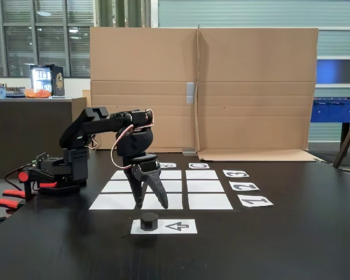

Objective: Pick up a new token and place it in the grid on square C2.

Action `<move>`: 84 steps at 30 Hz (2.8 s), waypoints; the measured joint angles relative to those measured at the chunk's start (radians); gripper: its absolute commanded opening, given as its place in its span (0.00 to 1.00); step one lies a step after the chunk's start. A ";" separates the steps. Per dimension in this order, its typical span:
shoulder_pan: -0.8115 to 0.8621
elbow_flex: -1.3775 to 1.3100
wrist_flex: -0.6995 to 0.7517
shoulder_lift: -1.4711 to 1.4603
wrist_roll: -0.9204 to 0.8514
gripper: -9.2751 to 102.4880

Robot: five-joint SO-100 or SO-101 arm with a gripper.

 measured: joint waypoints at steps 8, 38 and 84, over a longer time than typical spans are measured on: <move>-0.002 -0.031 0.000 -0.048 0.026 0.57; 0.000 -0.114 -0.002 -0.143 0.066 0.11; -0.249 0.181 0.000 0.261 0.063 0.08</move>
